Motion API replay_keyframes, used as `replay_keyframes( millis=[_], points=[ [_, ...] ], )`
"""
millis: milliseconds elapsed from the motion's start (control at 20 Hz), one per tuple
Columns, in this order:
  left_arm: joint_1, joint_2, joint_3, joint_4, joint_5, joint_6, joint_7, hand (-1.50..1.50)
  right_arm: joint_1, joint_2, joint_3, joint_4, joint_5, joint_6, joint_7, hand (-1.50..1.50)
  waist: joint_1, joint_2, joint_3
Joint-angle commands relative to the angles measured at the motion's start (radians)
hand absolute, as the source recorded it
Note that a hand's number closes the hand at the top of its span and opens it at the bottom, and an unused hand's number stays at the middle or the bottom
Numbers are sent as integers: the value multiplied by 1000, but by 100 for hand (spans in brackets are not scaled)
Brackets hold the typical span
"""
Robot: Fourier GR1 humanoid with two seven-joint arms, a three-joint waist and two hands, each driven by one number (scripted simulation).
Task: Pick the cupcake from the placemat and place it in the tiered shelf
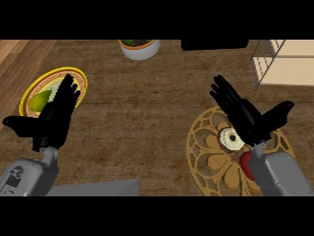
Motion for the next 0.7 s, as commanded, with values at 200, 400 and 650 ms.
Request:
replay_keyframes(
  millis=[200, 400, 650],
  points=[
    [88, 80, -8, -29, 23, 5, 133, 0, -65, -222, -162, -85, 91, -24, -109, 150, -76, 57, -109],
    [168, 133, -28, -81, 91, -11, 183, 0, 31, -373, -190, 36, 230, -88, -18, 150, -81, 87, -114],
    [220, 226, -80, -104, 173, 9, 176, 0, 55, -427, -237, 44, 171, 14, -101, -150, -78, 82, -115]
  ],
)
